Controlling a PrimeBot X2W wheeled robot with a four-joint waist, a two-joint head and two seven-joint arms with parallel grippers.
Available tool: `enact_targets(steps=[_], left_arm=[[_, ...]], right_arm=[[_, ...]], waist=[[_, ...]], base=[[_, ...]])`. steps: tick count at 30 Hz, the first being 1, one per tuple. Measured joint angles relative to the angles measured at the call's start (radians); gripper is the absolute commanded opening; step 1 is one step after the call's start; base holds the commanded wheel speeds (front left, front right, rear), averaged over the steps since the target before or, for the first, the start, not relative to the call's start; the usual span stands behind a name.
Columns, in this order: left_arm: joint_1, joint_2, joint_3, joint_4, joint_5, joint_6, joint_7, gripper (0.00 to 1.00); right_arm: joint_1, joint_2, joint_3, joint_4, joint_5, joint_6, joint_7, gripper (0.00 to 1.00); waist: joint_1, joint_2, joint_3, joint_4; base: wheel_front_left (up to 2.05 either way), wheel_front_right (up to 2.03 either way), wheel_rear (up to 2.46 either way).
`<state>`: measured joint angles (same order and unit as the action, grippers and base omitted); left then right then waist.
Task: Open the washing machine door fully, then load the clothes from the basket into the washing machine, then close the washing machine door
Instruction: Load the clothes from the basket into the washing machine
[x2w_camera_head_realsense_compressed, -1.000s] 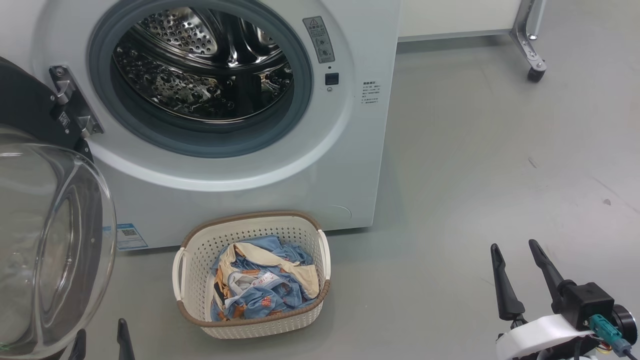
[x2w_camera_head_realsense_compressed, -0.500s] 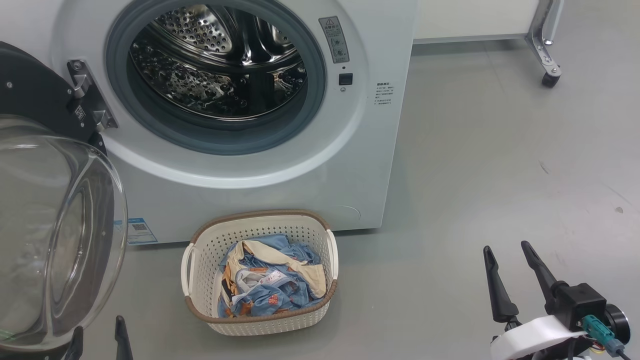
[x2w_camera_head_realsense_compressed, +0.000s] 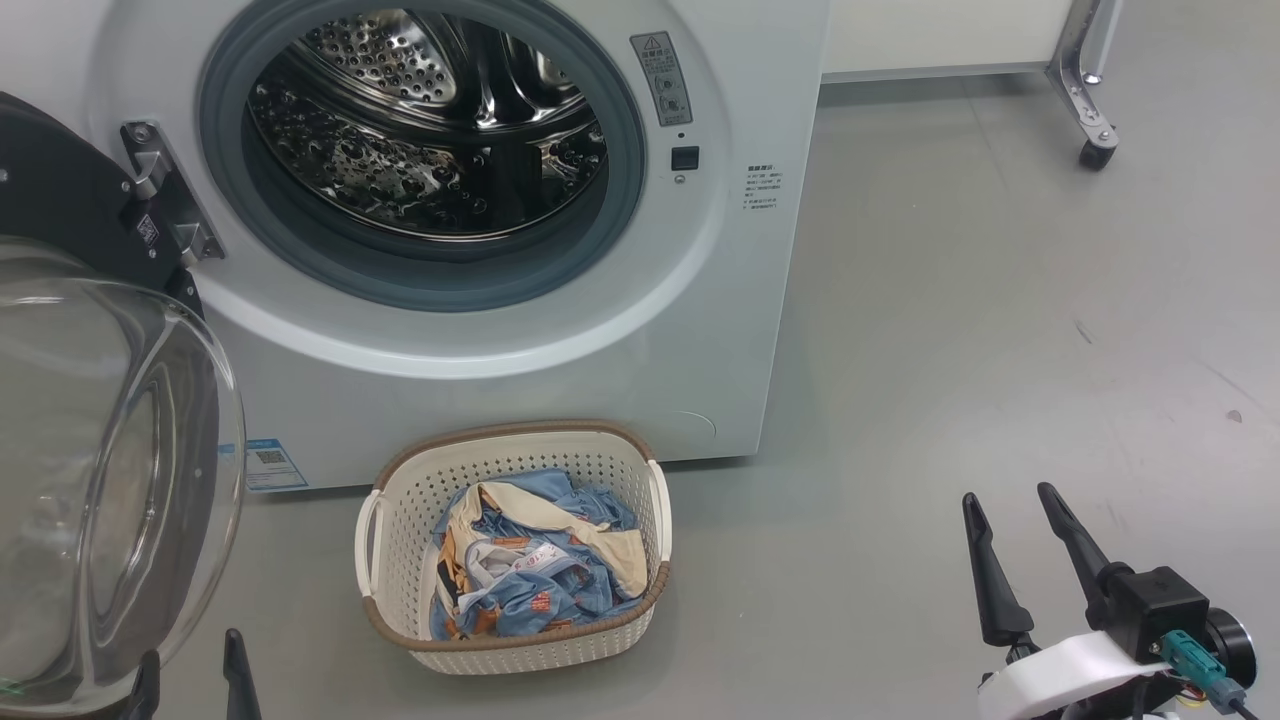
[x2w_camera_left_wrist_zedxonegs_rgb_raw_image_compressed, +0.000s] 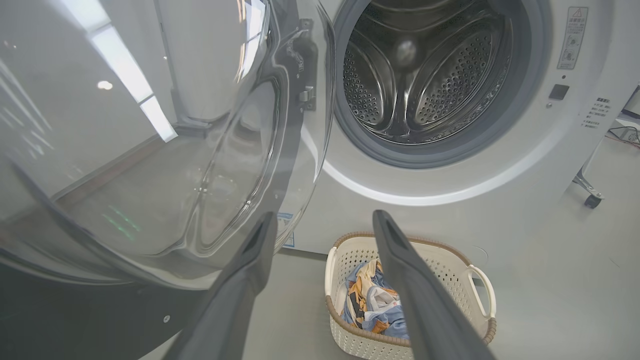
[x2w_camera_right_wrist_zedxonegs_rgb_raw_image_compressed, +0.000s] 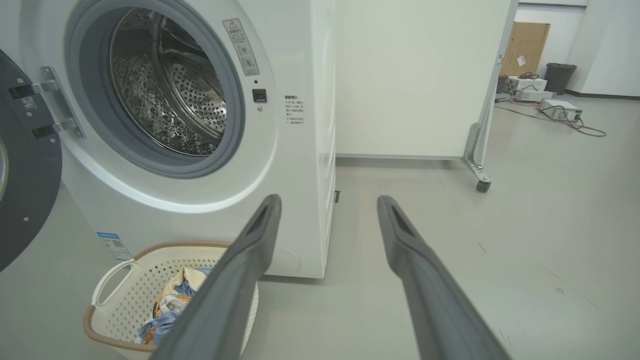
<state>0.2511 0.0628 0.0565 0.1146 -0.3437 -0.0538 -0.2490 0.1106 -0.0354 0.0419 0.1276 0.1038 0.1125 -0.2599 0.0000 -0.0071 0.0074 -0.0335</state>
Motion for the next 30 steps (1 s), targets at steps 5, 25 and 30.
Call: enact_targets(steps=[5, 25, 30], left_arm=[[0.0, -0.006, 0.005, -0.002, 0.0, 0.0, 0.0, 1.0], [-0.005, -0.012, 0.033, -0.01, 0.018, -0.01, 0.0, 1.0], [-0.005, -0.013, 0.032, -0.009, 0.02, -0.012, 0.0, 1.0]], right_arm=[[0.0, 0.0, 0.0, 0.0, 0.001, 0.0, 0.0, 1.0], [0.0, 0.0, -0.001, 0.003, 0.009, 0.0, 0.0, 1.0], [0.0, 0.0, -0.001, 0.005, 0.01, 0.0, 0.0, 1.0]], waist=[[0.0, 0.0, 0.003, -0.002], [0.0, 0.0, 0.007, -0.002], [0.0, 0.0, 0.007, 0.0]], base=[[0.61, -0.61, 0.0], [0.78, -0.78, 0.0], [0.36, -0.36, 0.0]])
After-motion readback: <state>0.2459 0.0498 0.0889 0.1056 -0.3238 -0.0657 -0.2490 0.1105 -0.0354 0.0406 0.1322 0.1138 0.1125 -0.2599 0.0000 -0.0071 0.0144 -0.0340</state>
